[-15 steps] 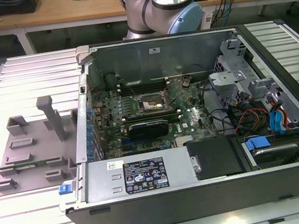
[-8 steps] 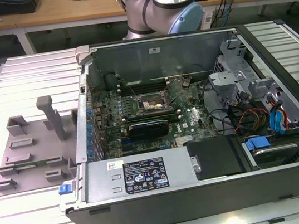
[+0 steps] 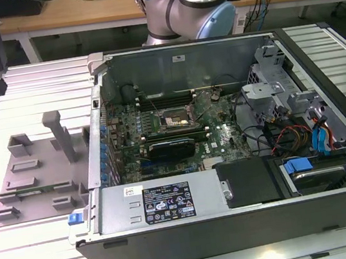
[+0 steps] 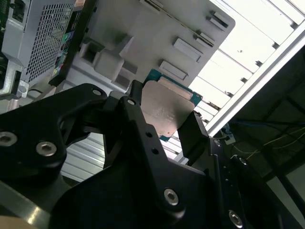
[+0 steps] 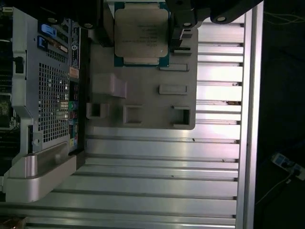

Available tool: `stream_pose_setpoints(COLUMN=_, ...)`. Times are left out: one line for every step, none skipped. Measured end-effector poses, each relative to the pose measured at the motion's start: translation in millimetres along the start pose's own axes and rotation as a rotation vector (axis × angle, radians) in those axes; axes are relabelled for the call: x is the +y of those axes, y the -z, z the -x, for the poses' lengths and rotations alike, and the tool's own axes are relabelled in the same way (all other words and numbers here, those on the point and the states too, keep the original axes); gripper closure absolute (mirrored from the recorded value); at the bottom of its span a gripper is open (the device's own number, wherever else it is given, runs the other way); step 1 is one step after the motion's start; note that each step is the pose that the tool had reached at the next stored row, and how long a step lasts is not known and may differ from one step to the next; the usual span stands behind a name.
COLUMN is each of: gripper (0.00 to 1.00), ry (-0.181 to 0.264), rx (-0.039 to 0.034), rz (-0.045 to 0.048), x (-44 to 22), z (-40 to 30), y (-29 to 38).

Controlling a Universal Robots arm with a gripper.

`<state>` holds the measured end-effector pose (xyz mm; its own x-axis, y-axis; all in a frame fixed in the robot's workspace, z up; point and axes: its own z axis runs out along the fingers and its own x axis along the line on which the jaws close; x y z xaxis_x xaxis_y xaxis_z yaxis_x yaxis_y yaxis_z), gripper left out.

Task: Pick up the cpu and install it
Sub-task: 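Pick up the cpu and move it towards the insertion slot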

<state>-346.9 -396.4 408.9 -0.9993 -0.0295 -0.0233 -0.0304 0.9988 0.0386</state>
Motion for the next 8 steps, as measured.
stream_pose_setpoints(gripper=0.45, ry=0.000, rx=0.0001, rz=0.0000, x=-0.1, z=3.0, y=0.0)
stream_pose_setpoints(gripper=0.45, ry=0.000, rx=0.0001, rz=0.0000, x=-0.2, z=5.5, y=-0.1)
stream_pose_setpoints(gripper=0.45, ry=0.000, rx=0.0000, rz=0.0000, x=-0.2, z=7.3, y=-0.2)
stream_pose_setpoints(gripper=0.45, ry=0.000, rx=0.0001, rz=0.0000, x=-0.3, z=9.6, y=-0.2)
stream_pose_setpoints(gripper=0.45, ry=0.000, rx=0.0000, rz=0.0000, x=-0.4, z=11.2, y=-0.3)
stream_pose_setpoints(gripper=0.45, ry=0.000, rx=0.0000, rz=0.0000, x=-0.4, z=13.4, y=-0.3)
stream_pose_setpoints(gripper=0.45, ry=0.000, rx=0.0000, rz=0.0000, x=-0.5, z=17.2, y=-0.4)
stream_pose_setpoints(gripper=0.45, ry=0.000, rx=0.0000, rz=0.0000, x=-0.6, z=18.9, y=-0.4)
